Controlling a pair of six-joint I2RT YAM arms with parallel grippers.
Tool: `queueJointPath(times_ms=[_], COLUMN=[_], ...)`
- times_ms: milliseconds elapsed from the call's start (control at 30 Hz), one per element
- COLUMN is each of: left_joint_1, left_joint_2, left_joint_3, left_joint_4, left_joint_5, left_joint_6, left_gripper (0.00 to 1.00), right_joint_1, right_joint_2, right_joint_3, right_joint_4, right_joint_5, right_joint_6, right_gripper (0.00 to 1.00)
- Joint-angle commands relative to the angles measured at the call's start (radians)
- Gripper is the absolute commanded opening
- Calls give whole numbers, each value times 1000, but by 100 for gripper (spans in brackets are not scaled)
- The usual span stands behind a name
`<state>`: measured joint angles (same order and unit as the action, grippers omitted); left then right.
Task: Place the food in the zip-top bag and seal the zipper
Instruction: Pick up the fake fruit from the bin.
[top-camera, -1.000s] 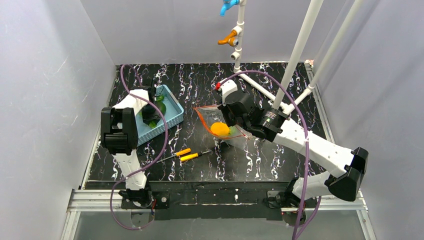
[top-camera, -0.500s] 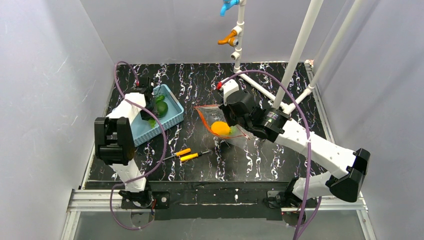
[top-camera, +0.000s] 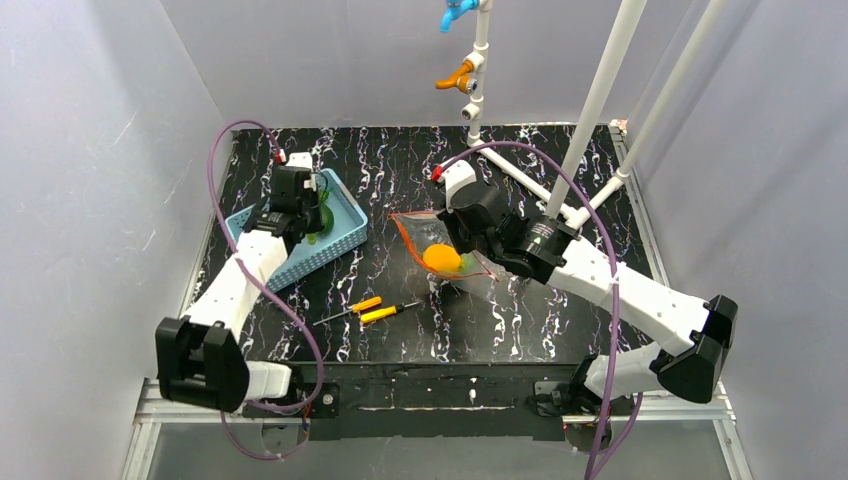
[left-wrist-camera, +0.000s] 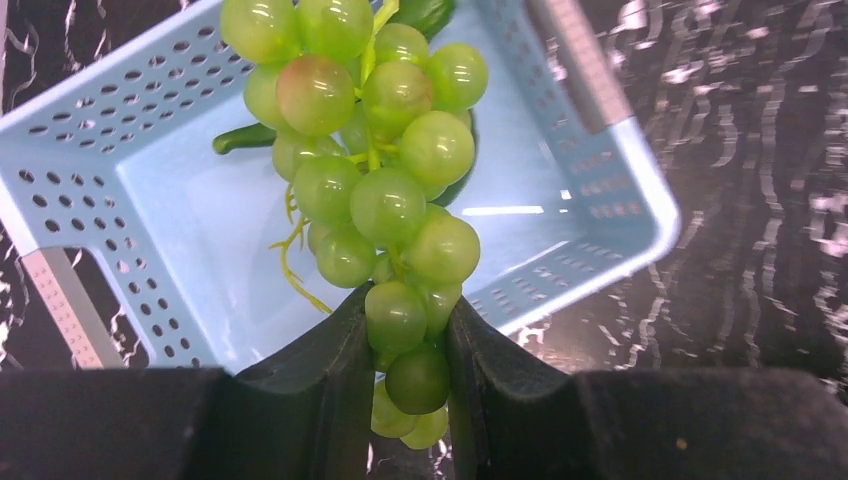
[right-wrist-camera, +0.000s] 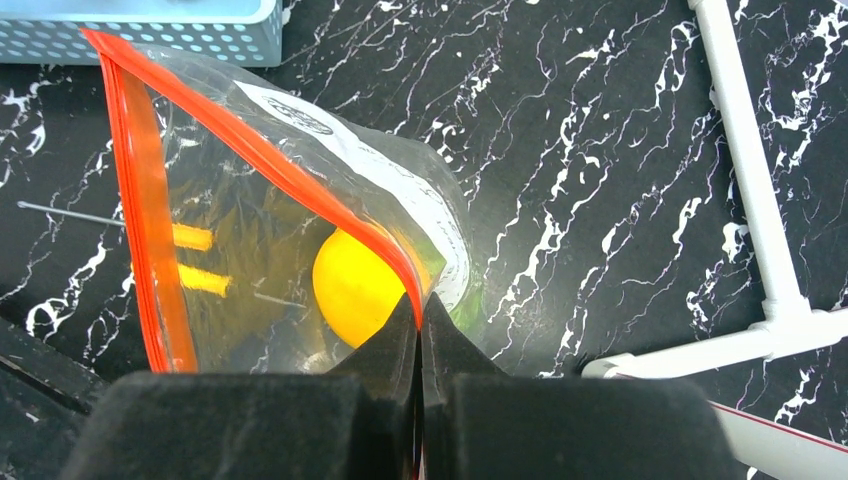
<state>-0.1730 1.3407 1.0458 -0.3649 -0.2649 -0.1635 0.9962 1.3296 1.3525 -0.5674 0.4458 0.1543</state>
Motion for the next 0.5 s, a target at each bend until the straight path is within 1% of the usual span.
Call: queueJointPath(times_ms=[0, 67, 133, 200, 267, 300, 367, 400, 433, 467], left_joint_1=[-35, -34, -34, -34, -34, -33, -33, -34, -37, -52], left_joint_2=[-137, -190, -280, -371, -463, -501, -529, -528, -538, -551], left_joint_3=[-28, -32, -45, -33, -51, -57, -67, -89, -110, -122], left_joint_4=[78, 52, 13, -84, -159, -170, -134, -38, 41, 87], left_joint_5=[53, 122, 199, 402, 539, 591, 808, 977, 1045, 1059], left_joint_6=[3, -56, -122, -198, -285, -309, -410, -507, -569, -621], left_gripper=[0, 0, 0, 0, 0, 0, 0, 0, 0, 0], right_joint_1=[4, 5, 4, 4, 4, 4, 4, 4, 4, 4], right_joint_2=[7, -4, -15, -13, 11, 17, 19, 20, 24, 26], right_joint_3=[58, 53, 44, 39, 45, 48, 39, 31, 31, 30], right_joint_4=[3, 10, 22, 34, 38, 41, 54, 67, 70, 70], right_joint_5=[16, 17, 18, 6, -3, -6, -26, -33, -34, -34], right_joint_6=[-1, -5, -7, -6, -6, -6, -4, -1, -2, -2], right_gripper=[1, 1, 1, 1, 1, 1, 1, 1, 1, 1])
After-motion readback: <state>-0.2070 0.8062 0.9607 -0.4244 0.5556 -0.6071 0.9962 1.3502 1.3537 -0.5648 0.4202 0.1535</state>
